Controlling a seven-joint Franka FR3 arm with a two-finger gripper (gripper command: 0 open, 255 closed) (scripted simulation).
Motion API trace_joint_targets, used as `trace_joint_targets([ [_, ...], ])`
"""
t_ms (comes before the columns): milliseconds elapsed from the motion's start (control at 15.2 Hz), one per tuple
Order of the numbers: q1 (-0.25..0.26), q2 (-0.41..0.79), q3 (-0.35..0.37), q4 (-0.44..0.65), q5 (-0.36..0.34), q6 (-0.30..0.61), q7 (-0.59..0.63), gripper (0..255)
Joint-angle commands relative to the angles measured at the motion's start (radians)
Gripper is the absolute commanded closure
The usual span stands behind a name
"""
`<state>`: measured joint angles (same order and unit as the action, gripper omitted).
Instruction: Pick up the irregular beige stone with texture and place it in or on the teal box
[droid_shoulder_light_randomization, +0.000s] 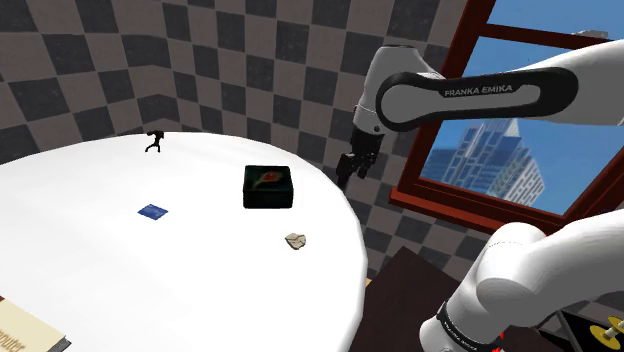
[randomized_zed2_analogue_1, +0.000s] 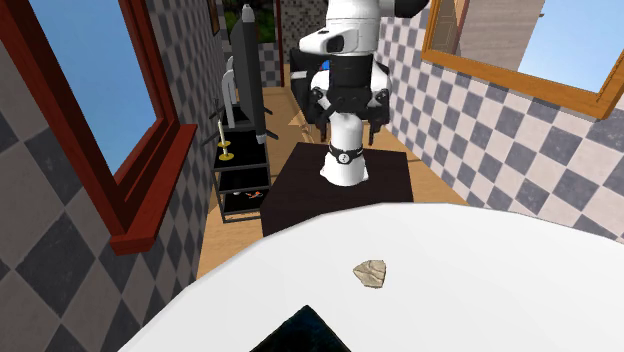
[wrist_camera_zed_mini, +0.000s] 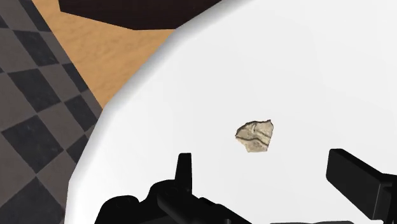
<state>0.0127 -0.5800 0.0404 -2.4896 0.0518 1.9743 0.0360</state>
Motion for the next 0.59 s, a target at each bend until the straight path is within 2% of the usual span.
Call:
trace_joint_targets([
  [0,0.01,0.053,0.008,-0.023,0.018,0.079,0.007,0],
  [528,0.044,0.311,0.021,-0.048,0.089,0.361,-0.005,0],
])
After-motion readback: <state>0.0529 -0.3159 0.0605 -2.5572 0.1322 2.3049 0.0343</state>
